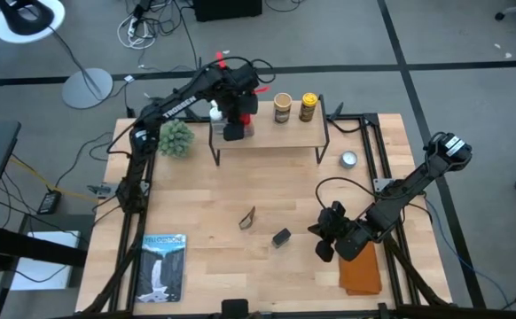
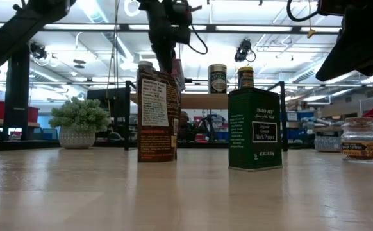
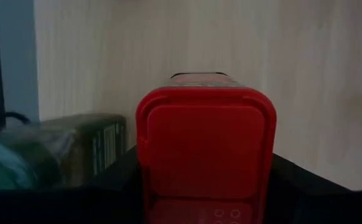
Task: Shelf spices
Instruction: Put the red seasoning can on the shelf
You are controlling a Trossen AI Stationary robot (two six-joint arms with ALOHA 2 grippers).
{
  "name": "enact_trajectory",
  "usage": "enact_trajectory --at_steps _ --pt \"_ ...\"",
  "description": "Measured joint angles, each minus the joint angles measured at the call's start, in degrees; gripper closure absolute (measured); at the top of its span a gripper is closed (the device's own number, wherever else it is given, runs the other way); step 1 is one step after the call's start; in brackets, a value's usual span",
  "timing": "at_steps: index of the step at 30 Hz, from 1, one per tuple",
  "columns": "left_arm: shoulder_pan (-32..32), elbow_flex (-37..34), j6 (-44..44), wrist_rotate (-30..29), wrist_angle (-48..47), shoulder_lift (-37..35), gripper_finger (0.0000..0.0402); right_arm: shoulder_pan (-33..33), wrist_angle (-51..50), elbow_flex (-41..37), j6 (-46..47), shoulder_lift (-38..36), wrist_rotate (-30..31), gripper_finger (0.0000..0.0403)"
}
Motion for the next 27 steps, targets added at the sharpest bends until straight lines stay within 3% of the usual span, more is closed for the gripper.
enact_trajectory --at_steps 12,20,27 --pt "-0.63 0.13 -1.49 0.16 2.44 3.02 0.0192 0.00 0.37 0.00 0.09 0.00 -0.13 0.0401" --pt "-0.87 1.55 -3.09 -0.04 1.15 3.30 0.0158 0.00 0.42 0.00 0.09 0.00 -0.24 0.0398" --pt "-1.90 1.55 -3.26 -0.39 0.54 3.28 0.0155 0.00 0.62 0.00 0.07 0.00 -0.45 0.0399"
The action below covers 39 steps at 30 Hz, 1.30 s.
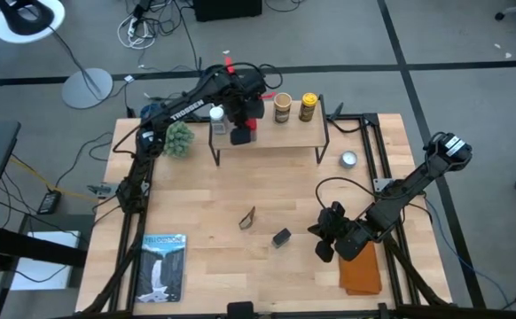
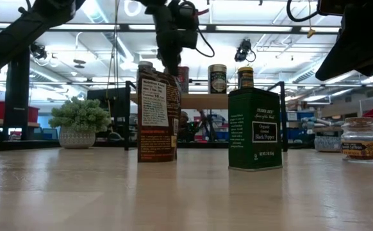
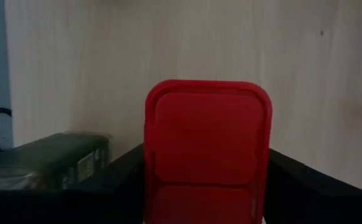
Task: Shelf spices
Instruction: Put the red seasoning can on the shelf
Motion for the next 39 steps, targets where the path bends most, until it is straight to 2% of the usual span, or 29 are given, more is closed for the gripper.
enact_trajectory --at_steps 6,26,39 --pt "-0.76 0.68 0.00 -3.26 -1.90 -0.17 0.0154 0.00 0.02 0.00 0.00 0.00 -0.02 0.0399" --pt "-0.76 0.68 -0.61 -3.73 -1.63 -1.16 0.0153 0.00 0.48 0.00 0.01 0.00 -0.08 0.0399" --pt "-0.80 0.50 0.00 -6.38 0.18 -1.16 0.0153 0.00 0.46 0.00 0.00 0.00 -0.11 0.0400"
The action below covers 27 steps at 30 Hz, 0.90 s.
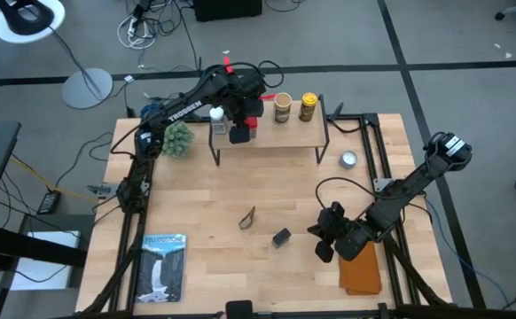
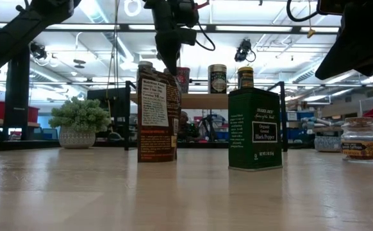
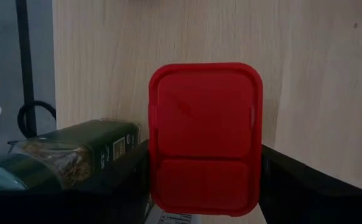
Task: Shelf spices
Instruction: Put the red seasoning can on the shelf
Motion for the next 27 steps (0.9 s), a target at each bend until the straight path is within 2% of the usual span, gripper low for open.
enact_trajectory --at_steps 8,20,27 --pt "-0.02 -0.02 -1.42 0.02 0.70 0.00 0.0150 0.02 0.00 0.00 0.00 0.00 -0.09 0.0399" --pt "0.00 -0.02 -1.56 0.02 1.15 0.00 0.0093 0.02 0.00 0.00 -0.02 0.00 -0.57 0.0397" --pt "-1.10 0.05 -2.82 -1.84 0.14 0.00 0.0085 0.02 -0.02 0.00 -0.02 0.00 -0.59 0.0400"
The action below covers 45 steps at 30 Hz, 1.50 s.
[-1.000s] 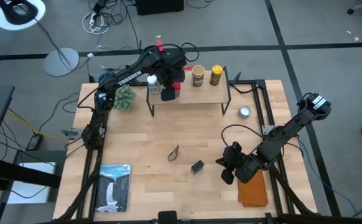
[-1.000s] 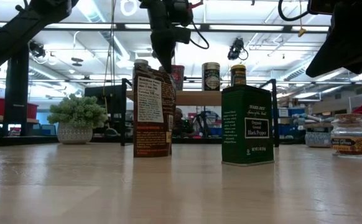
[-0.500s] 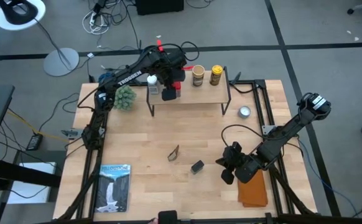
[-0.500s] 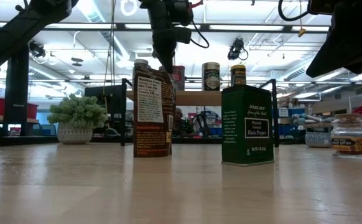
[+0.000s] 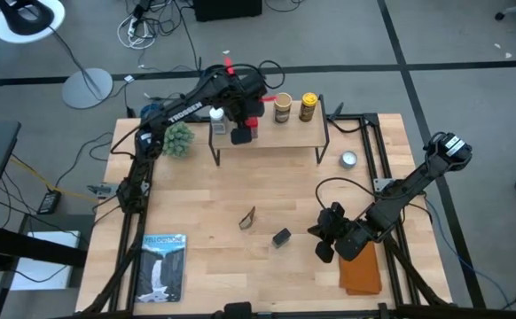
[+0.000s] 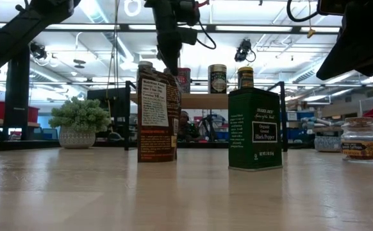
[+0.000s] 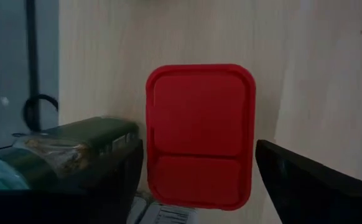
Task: Shelf spices
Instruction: Put the red seasoning can on the shelf, then put the orange seasoning pack on the shelf
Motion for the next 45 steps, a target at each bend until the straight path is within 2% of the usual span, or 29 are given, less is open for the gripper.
enact_trajectory --at_steps 6,17,27,30,42,45 --pt "-1.40 0.03 2.05 -5.58 -0.15 0.00 0.0085 0.00 0.02 0.00 0.04 0.00 0.00 0.0398" --pt "-2.24 0.10 2.86 -5.60 1.58 -0.26 0.0085 0.00 0.22 0.00 0.04 0.00 0.00 0.0397" --pt "-2.53 0.12 2.79 -3.62 4.85 -4.23 0.0085 0.00 0.44 0.00 0.02 0.00 0.00 0.0399" --pt "-3.02 0.12 2.69 0.49 5.38 -5.77 0.0085 0.00 0.44 0.00 0.01 0.00 -0.01 0.0397" --pt "-4.69 -0.14 -1.92 30.58 9.13 -16.67 0.0085 0.00 0.40 0.00 -0.09 0.00 0.00 0.0398" --pt "-7.18 -2.13 -2.75 30.27 12.09 -20.40 0.0085 0.00 0.43 0.00 -0.09 0.00 -0.01 0.0397"
